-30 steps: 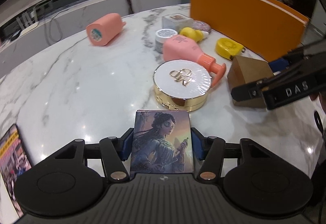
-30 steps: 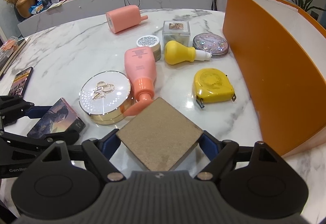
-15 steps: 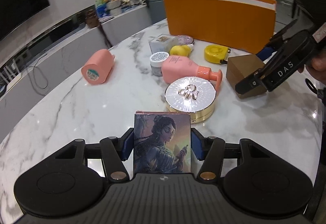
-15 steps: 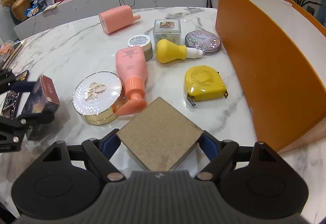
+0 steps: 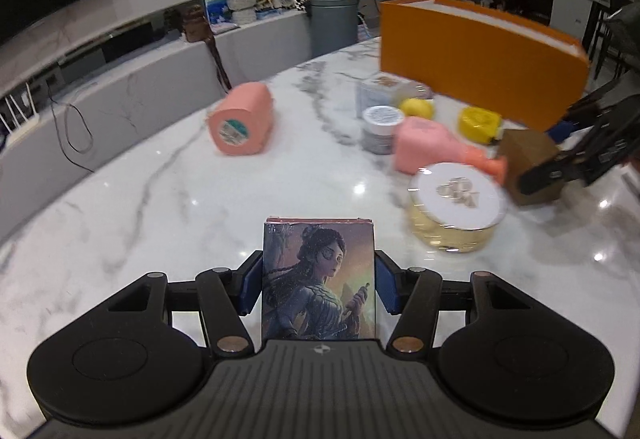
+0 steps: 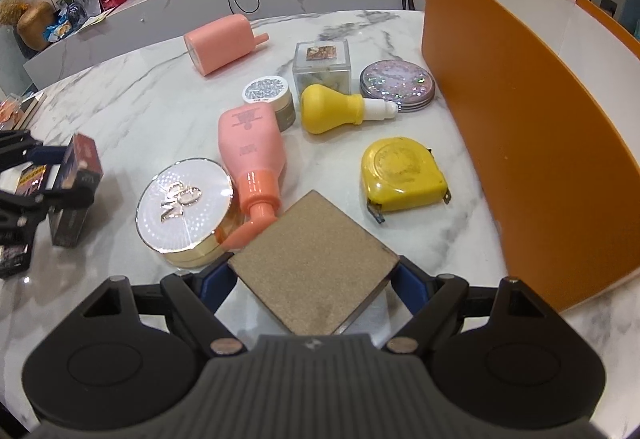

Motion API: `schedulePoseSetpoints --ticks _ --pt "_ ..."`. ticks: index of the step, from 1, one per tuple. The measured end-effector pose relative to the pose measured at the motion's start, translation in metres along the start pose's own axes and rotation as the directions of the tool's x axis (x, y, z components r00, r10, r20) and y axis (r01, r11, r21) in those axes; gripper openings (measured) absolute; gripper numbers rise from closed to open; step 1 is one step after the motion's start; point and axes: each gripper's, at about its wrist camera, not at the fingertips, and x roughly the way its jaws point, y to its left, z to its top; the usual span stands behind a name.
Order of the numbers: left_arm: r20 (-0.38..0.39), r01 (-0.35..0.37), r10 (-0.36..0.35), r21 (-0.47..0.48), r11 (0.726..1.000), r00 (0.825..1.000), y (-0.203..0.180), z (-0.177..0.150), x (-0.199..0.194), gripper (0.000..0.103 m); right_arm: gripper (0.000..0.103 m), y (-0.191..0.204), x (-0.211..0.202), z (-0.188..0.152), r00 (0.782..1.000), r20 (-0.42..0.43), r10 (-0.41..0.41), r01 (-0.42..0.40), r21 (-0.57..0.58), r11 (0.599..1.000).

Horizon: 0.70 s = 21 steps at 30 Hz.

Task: Organize rigid objects
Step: 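Carry the book and coaster with both tools over the orange box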

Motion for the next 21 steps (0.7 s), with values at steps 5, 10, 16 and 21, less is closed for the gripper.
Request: schedulePoseSetpoints --ticks 5,10,16,21 --pt "0.031 -0.077 0.076 0.026 0.997 0.997 0.016 0.022 -0.002 0.065 0.082 0.004 -0.007 0.003 1.0 0.009 0.018 -0.018 -0.006 1.0" --pt "0.126 -0.063 0.058 0.032 0.998 0.99 0.0 0.057 -0.019 0.065 0.082 0.001 -0.033 0.014 0.997 0.067 0.027 -0.026 -0.014 1.0" --pt "0.17 -0.039 0.023 0.093 0.995 0.985 -0.034 0.102 -0.027 0.065 0.082 -0.02 -0.085 0.043 0.981 0.195 -0.002 0.006 -0.024 1.0" --pt "0.192 -0.031 0.002 0.146 0.989 0.981 -0.062 0.142 -0.031 0.065 0.082 -0.053 -0.124 0.057 0.958 0.28 -0.061 0.06 0.013 0.998"
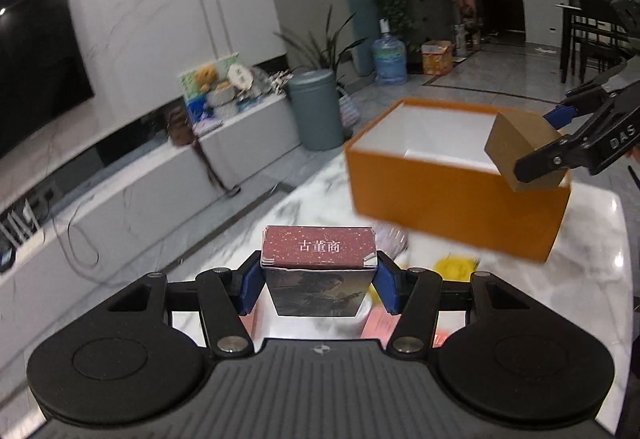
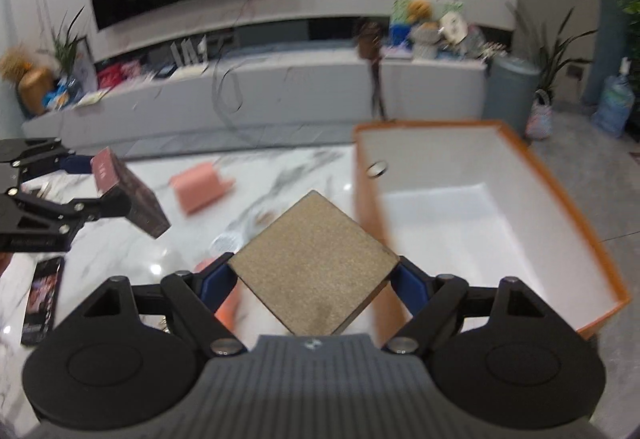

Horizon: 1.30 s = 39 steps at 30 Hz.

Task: Organize rigid objects
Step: 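Carry the book and coaster with both tools over the orange box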

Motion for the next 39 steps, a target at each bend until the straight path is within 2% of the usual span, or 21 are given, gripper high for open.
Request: schedulePoseSetpoints --ticks 9,17,24,29,36,39 --pt "0.036 -0.002 -0.002 0.118 0.993 0.999 -0.05 0.071 0.003 0.065 0.082 -0.055 -0.04 0.02 0.996 0.07 -0.052 0.049 0.045 0.998" --pt "0.018 0.037 -0.041 0.161 0.986 0.999 -0.09 0.119 0.024 0.065 0.082 -0.096 -0.045 0.043 0.996 0.059 -0.06 0.055 0.074 0.996" --pt "-0.033 0.108 -0.103 0.22 0.97 0.994 -0.123 0.136 0.055 0.065 0.082 -0.125 -0.034 0.038 0.996 0.036 -0.082 0.081 0.007 0.997" --pt "-0.1 0.166 -0.144 0.26 0.951 0.984 -0.149 0.136 0.083 0.065 0.082 -0.146 -0.019 0.025 0.998 -0.018 -0.056 0.055 -0.061 0.997" --pt "-0.19 0.239 -0.191 0.274 0.932 0.963 -0.173 0.129 0.119 0.065 0.082 -0.165 0.009 0.005 0.993 -0.104 -0.063 0.055 -0.076 0.996" --pt "-0.26 0.259 -0.192 0.253 0.932 0.946 -0.174 0.132 0.139 0.065 0.082 -0.167 0.015 0.002 0.992 -0.111 -0.067 0.055 -0.108 0.993"
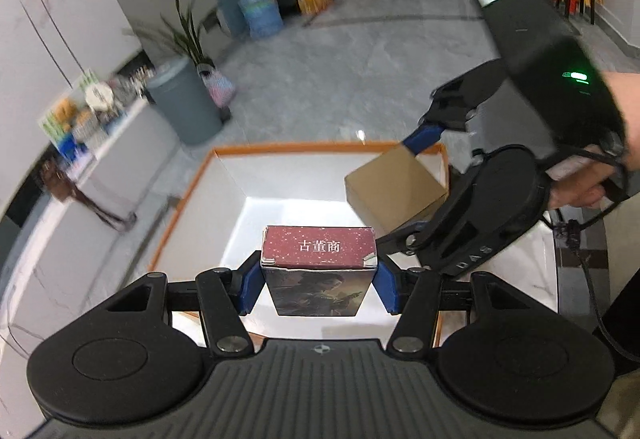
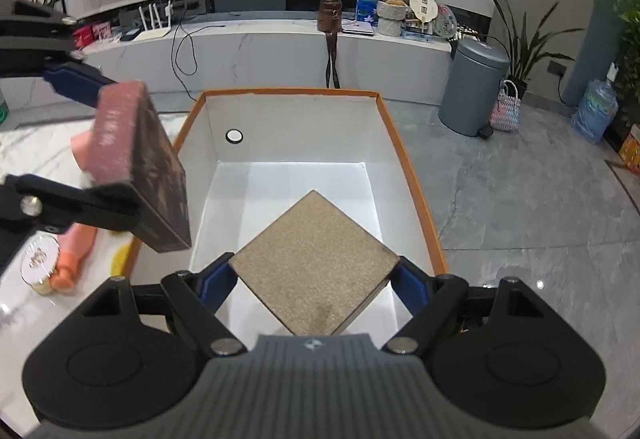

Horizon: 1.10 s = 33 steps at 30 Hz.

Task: Organize rigid objects
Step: 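Carry the book and coaster with both tools over the orange box, then lower the book and coaster into the box and open both tools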

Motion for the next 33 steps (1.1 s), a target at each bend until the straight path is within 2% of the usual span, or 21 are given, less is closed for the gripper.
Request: schedulePoseSetpoints --ticks 5,13,21,27,33 --pt "-0.142 0.045 -0.05 -0.039 0.998 0.989 0.017 0.011 0.038 0.065 0.082 -0.003 0.012 -0.006 0.999 -0.024 -0.025 0.025 -0.031 0.999" --pt "-0.308 0.093 -0.108 -0.061 0.994 0.945 0.02 0.01 0.083 0.065 0.082 -0.004 0.035 -0.009 0.995 -0.09 -0.029 0.024 -0.059 0.998" --pt "-0.41 0.132 -0.156 -0.085 0.988 0.899 0.032 0.007 0.102 0.065 0.082 0.001 0.053 -0.007 0.992 -0.13 -0.006 -0.005 -0.085 0.996" --pt "-0.493 0.133 -0.148 -0.065 0.989 0.857 0.037 0.004 0.12 0.065 0.082 0.002 0.062 -0.005 0.989 -0.146 -0.009 -0.004 -0.083 0.997" --pt "-0.527 0.167 -0.165 -0.043 0.985 0.834 0.032 0.004 0.135 0.065 0.082 0.006 0.075 -0.003 0.984 -0.178 0.002 -0.018 -0.09 0.996"
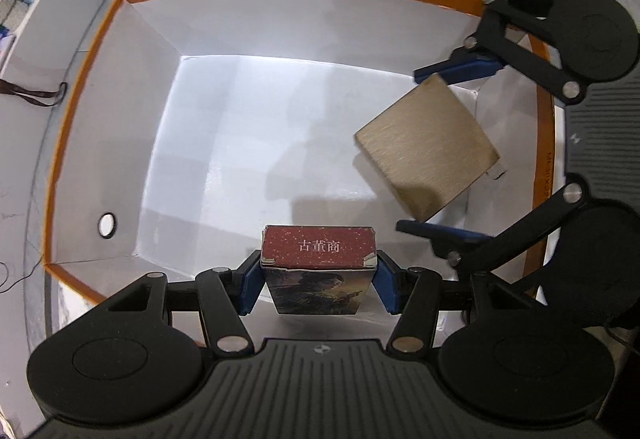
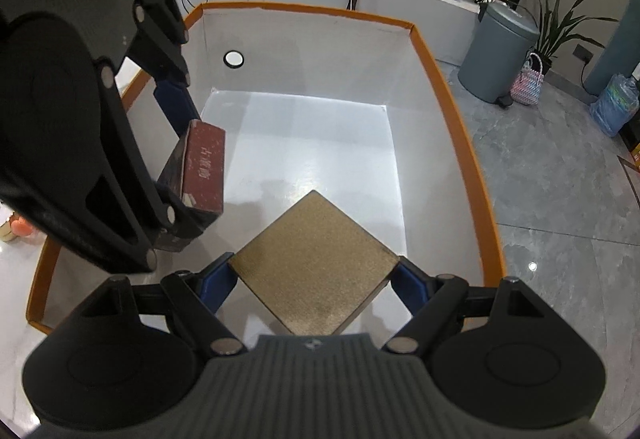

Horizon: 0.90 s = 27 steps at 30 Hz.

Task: Organize rigid objects
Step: 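Lower the book and coaster into the box and open both tools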

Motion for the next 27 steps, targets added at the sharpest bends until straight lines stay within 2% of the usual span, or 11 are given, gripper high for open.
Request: schedulePoseSetpoints --ticks 3,9,20,22,27 --pt "-0.032 0.014 -0.013 0.021 1.0 0.999 0.0 0.001 0.007 0.065 0.082 0.002 0.006 0.002 1.0 -0.028 0.011 -0.012 -0.01 1.0" --pt "-0.05 0.034 -0.032 0.036 0.999 0.998 0.0 0.014 0.016 0.065 0.082 0.006 0.02 0.005 0.997 -0.074 0.003 -0.007 -0.061 0.998" --pt "-0.057 0.053 -0.055 -0.032 0.998 0.997 0.002 0.026 0.03 0.065 0.082 0.004 0.028 0.004 0.997 -0.082 -0.001 -0.004 -0.059 0.998" --pt "-0.063 0.052 -0.055 -0.039 0.998 0.997 0.002 0.027 0.031 0.068 0.082 0.004 0.028 0.004 0.997 -0.082 0.002 -0.007 -0.059 0.998" --pt "-0.051 0.06 -0.063 -0.061 0.996 0.997 0.004 0.031 0.022 0.082 0.084 0.005 0.026 0.003 0.996 -0.085 -0.006 0.001 -0.063 0.998"
